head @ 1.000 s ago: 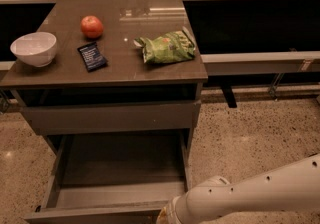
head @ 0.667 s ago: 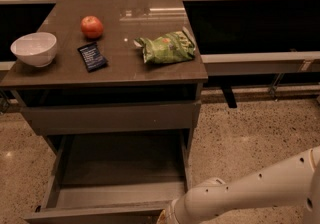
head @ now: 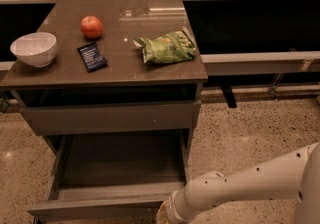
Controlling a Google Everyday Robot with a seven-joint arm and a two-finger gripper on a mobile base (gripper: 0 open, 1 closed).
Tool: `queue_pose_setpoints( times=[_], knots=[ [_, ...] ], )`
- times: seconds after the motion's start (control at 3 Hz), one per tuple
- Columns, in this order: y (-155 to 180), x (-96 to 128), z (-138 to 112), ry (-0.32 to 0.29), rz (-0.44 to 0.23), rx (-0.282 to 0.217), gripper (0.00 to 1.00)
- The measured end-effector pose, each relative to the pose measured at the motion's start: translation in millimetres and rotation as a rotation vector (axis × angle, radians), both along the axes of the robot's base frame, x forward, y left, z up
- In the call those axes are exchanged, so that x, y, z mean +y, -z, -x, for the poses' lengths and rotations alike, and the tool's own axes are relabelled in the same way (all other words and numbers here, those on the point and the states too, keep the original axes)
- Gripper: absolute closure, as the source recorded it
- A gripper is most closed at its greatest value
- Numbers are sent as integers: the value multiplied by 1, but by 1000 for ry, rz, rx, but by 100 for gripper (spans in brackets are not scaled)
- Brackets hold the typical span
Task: Close middle drawer
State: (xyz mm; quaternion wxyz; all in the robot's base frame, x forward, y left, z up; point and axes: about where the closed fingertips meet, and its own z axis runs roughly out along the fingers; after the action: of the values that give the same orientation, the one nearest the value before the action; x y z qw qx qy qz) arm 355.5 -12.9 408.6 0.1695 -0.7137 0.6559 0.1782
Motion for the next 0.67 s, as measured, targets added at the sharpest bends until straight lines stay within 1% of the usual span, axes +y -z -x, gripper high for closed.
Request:
queue_pose_setpoints(
  times=[0.33,0.67],
  knots=[
    [-1,-4,-44,70,-15,-8,100],
    [1,-3,-47,66,-12,-12,100]
  ],
)
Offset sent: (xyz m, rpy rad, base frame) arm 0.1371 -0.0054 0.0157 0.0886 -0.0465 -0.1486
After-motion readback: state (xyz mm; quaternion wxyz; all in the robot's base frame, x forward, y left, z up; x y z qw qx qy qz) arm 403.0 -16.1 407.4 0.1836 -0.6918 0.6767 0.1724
